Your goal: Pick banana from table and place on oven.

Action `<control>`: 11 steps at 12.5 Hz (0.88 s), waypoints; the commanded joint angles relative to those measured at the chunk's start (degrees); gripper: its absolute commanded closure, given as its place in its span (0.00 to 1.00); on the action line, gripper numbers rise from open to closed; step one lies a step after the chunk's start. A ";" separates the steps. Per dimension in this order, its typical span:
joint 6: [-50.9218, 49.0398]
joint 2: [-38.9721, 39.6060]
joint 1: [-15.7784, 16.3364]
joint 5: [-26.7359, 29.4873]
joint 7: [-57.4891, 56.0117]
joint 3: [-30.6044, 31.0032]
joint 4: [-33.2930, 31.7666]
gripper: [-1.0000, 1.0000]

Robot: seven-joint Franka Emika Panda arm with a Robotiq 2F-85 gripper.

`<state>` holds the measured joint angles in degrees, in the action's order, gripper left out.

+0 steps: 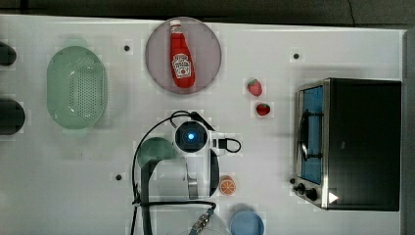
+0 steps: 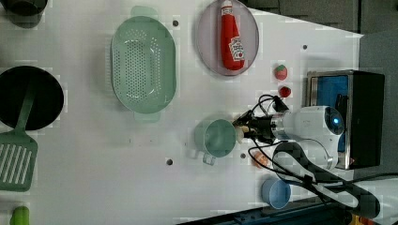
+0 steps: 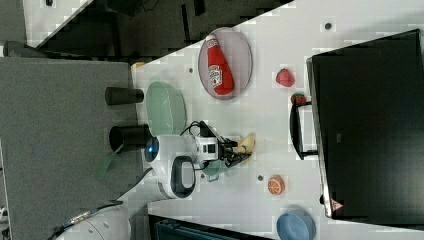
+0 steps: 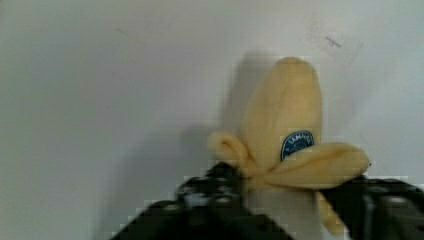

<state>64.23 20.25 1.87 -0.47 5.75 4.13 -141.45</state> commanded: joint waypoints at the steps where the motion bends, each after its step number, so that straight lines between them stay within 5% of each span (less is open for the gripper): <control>1: 2.13 -1.39 -0.99 -0.96 1.55 0.06 0.01 0.74; 7: 0.55 -11.47 -1.03 -0.89 1.56 0.04 1.62 0.75; 11: -17.53 -25.71 -1.24 -0.88 1.56 -1.03 6.19 0.75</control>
<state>47.50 -2.34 1.10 -0.65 5.80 2.97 -136.97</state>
